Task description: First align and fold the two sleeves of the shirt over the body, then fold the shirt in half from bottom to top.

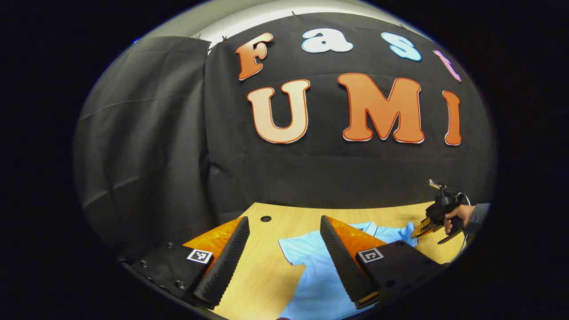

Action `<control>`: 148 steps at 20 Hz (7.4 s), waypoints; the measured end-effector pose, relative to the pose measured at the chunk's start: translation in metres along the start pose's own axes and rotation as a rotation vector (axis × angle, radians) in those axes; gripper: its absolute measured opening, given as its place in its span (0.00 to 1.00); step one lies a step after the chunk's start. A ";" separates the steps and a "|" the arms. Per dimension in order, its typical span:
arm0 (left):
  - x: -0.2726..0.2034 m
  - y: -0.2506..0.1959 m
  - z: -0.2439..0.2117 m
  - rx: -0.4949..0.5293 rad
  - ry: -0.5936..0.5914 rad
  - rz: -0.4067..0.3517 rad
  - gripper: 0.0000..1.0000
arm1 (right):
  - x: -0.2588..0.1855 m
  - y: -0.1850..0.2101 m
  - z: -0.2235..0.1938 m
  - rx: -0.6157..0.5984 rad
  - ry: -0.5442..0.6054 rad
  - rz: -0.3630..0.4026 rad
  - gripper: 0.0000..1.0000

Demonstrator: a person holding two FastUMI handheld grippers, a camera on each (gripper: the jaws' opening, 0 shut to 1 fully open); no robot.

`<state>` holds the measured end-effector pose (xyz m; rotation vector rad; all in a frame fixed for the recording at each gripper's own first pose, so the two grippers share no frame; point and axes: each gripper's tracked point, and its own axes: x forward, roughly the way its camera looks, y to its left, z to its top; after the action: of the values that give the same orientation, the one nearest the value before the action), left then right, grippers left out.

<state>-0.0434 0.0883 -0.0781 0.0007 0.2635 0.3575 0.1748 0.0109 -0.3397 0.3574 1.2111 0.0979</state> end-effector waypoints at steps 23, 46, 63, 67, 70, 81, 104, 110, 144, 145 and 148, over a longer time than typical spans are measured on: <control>0.140 -0.002 -0.067 -0.191 0.355 -0.329 1.00 | -0.144 0.043 -0.048 0.056 -0.364 0.029 0.91; 0.288 -0.029 -0.294 -0.163 1.149 -0.195 1.00 | -0.213 -0.015 -0.129 0.059 -0.679 -0.257 0.97; 0.302 -0.055 -0.283 -0.034 1.096 -0.267 0.10 | -0.210 -0.005 -0.132 0.008 -0.695 -0.227 0.97; 0.307 -0.079 -0.257 0.004 0.979 -0.352 0.10 | -0.213 -0.010 -0.134 0.006 -0.699 -0.233 0.97; 0.307 -0.100 -0.235 0.049 0.909 -0.408 0.10 | -0.217 -0.009 -0.138 0.011 -0.702 -0.221 0.97; 0.262 -0.212 -0.215 0.051 0.901 -0.694 0.34 | -0.231 -0.021 -0.172 0.044 -0.694 -0.274 0.96; -0.001 -0.074 -0.274 0.044 0.828 -0.466 1.00 | -0.178 -0.065 -0.283 -0.232 -0.409 -0.084 0.97; -0.056 -0.041 -0.321 0.086 0.868 -0.386 1.00 | -0.159 -0.071 -0.317 -0.284 -0.332 -0.055 0.97; -0.116 -0.038 -0.387 0.105 0.907 -0.341 0.07 | -0.085 -0.060 -0.368 -0.154 -0.112 -0.099 0.02; -0.114 -0.038 -0.383 0.106 0.897 -0.341 0.07 | -0.086 -0.054 -0.366 -0.134 -0.109 -0.061 0.01; -0.101 -0.042 -0.357 0.076 0.847 -0.349 0.07 | -0.099 -0.041 -0.342 -0.168 -0.170 -0.012 0.01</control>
<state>-0.2113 -0.0024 -0.3990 -0.1229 1.1001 -0.0213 -0.1819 0.0211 -0.3678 0.2071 1.0291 0.1550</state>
